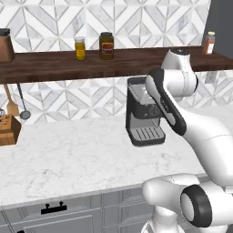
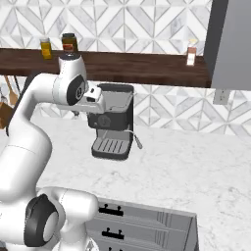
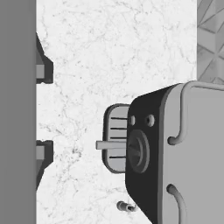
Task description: Take a straw from the drawer in front and place it inside the glass cup on the dining counter.
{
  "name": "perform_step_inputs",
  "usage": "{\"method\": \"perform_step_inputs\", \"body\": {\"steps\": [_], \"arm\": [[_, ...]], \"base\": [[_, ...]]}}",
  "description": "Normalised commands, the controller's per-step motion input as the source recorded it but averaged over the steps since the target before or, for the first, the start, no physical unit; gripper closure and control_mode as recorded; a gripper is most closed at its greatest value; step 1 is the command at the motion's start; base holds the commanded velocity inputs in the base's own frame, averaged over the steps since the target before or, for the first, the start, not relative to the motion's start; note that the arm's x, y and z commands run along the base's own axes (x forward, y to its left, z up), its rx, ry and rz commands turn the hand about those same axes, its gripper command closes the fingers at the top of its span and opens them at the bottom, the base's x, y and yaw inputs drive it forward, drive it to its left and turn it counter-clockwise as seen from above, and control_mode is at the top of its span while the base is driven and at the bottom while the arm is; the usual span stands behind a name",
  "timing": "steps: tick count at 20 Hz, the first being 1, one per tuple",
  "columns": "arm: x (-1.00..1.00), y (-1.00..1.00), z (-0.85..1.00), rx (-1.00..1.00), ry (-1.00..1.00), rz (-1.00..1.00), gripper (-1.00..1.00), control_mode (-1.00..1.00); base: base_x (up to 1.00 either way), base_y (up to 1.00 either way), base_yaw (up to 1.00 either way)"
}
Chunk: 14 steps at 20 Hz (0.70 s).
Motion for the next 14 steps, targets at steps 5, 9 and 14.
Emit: {"method": "perform_step_inputs", "body": {"steps": [5,9,14], "arm": [[0.0,0.0,0.0,0.0,0.0,0.0,-1.0,1.0],[0.0,0.0,0.0,0.0,0.0,0.0,-1.0,1.0],[0.0,0.0,0.0,0.0,0.0,0.0,-1.0,1.0]], "base": [[-0.34,0.01,0.0],[-0.42,0.39,-0.1],[-0.11,0.58,-0.37]]}}
